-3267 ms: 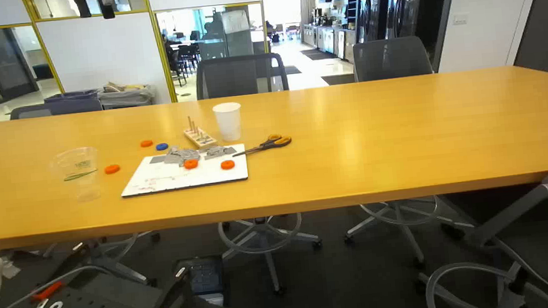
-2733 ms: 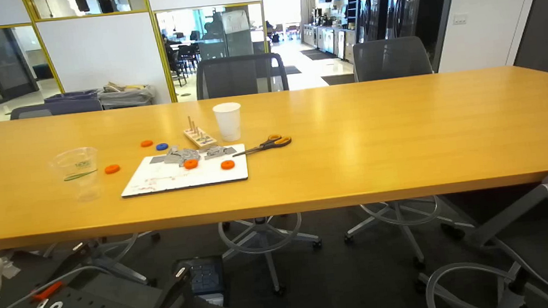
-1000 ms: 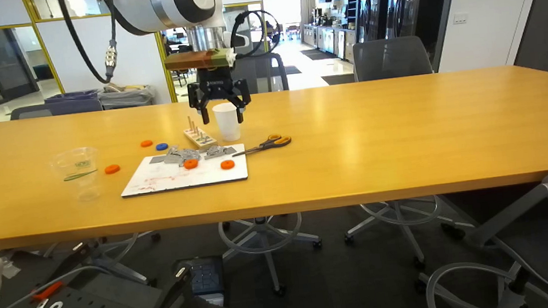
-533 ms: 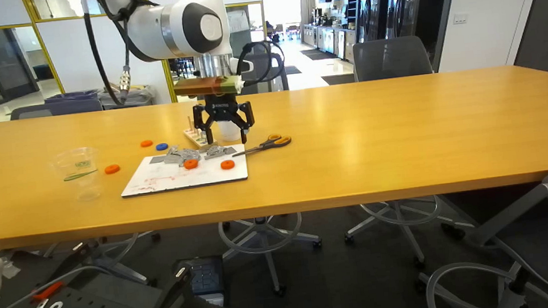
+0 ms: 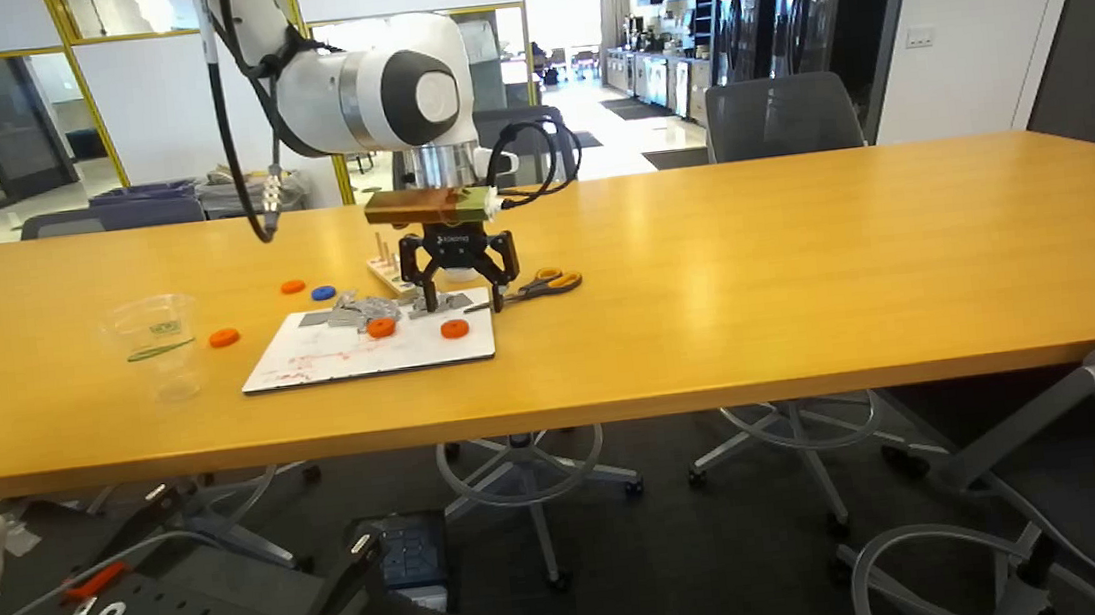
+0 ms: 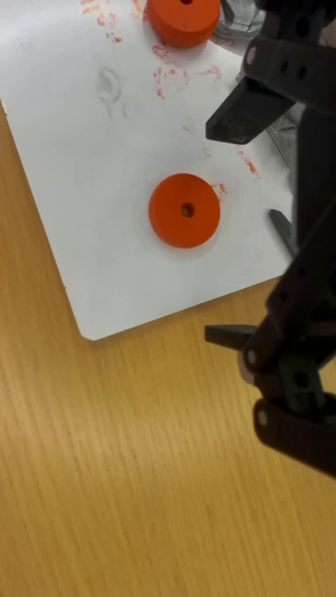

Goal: Put the orange objects in the white cup and the blue objects in the glass cup

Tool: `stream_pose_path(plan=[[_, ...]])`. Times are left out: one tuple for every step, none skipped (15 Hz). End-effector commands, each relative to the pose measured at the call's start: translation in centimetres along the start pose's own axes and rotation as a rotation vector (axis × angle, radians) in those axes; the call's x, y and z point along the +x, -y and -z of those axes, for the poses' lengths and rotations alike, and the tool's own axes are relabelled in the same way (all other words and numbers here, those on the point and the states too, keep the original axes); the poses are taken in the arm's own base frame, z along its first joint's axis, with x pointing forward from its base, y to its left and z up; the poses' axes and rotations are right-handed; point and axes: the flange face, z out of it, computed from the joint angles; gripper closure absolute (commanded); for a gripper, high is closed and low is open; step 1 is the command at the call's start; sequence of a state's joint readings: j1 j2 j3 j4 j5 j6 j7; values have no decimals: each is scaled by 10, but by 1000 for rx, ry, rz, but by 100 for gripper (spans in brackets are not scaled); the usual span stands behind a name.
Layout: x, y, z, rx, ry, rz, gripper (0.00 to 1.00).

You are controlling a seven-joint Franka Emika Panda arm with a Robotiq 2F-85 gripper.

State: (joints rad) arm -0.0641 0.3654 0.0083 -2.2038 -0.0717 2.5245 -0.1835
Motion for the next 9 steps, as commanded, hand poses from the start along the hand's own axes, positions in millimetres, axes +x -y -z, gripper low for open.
stream_pose_path(plan=[[-4, 2, -3, 8, -32, 14, 0], [-6, 3, -4, 7, -37, 19, 0], [-8, 5, -5, 2, -41, 20, 0], [-9, 6, -6, 2, -46, 22, 0], [-11, 7, -8, 2, -50, 24, 0], [-13, 8, -10, 2, -52, 24, 0], [-15, 9, -12, 4, -51, 25, 0], [-17, 9, -14, 4, -51, 25, 0], [-19, 10, -15, 5, -50, 25, 0]])
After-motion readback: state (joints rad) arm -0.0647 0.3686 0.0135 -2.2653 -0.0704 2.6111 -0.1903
